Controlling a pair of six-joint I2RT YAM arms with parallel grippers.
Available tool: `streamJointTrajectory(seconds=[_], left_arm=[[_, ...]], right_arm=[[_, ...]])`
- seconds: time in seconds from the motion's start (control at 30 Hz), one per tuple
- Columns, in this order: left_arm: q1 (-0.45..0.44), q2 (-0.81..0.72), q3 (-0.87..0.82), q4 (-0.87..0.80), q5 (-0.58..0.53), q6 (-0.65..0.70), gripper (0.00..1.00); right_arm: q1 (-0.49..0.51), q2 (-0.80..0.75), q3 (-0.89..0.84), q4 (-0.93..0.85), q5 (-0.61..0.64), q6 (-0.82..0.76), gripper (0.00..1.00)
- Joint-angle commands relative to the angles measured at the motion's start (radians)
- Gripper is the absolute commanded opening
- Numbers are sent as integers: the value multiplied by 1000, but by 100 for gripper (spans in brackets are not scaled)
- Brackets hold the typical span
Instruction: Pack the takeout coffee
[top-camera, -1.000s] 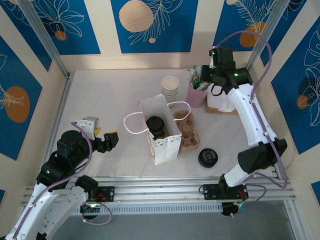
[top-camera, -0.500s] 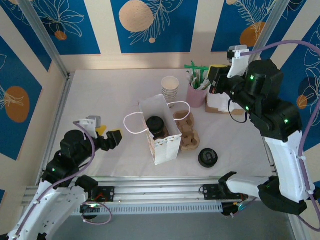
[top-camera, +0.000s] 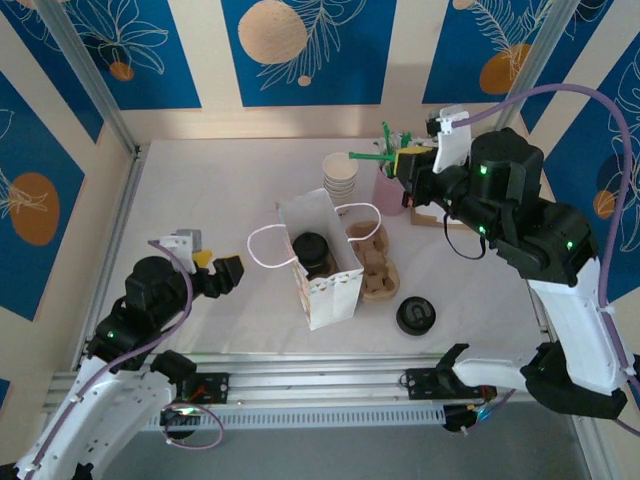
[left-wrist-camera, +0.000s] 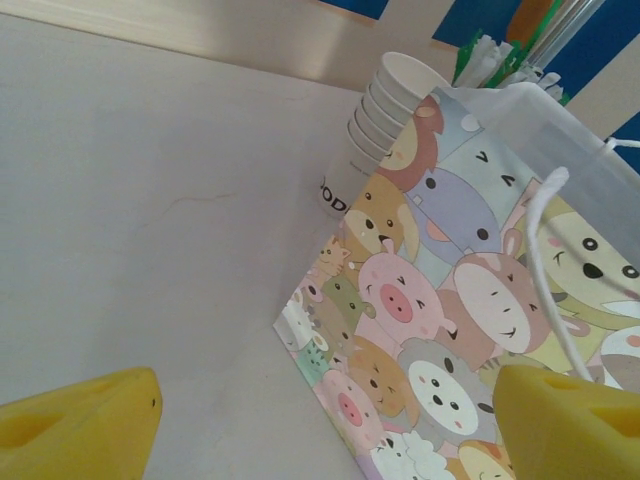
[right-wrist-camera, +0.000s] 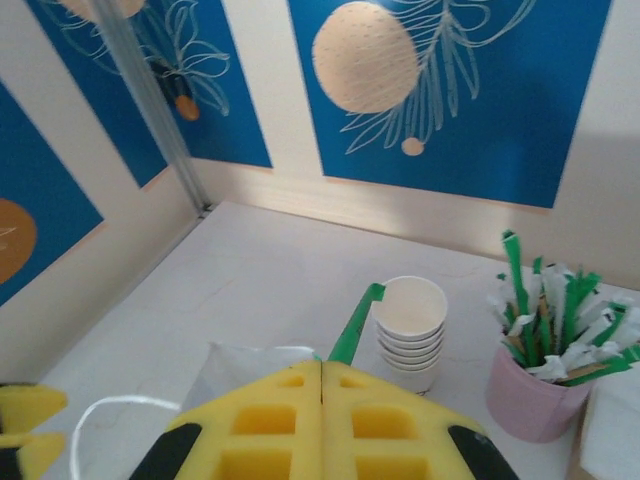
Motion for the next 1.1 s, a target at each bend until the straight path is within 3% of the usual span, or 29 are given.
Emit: streamJointTrajectory(seconds=[0.0,0.27,0.43,0.93,1.07], left_arm=[[5,0,19,-10,-35,-14,86],[5,7,1,-16,-44,-53,85],[6,8,-2,-36,-57,-51,85],[5,14,7,-61,-67,-88,85],[5,8,-2,-57,-62,-89,85]], right_arm=[[75,-17,41,-44,26,15,0],[315,-10,14,-134,161,64,0],[392,-4,-2,-234,177,114,0],[348,204,11,-356,64,186,0],[293,266,15,-384,-26,158,1]])
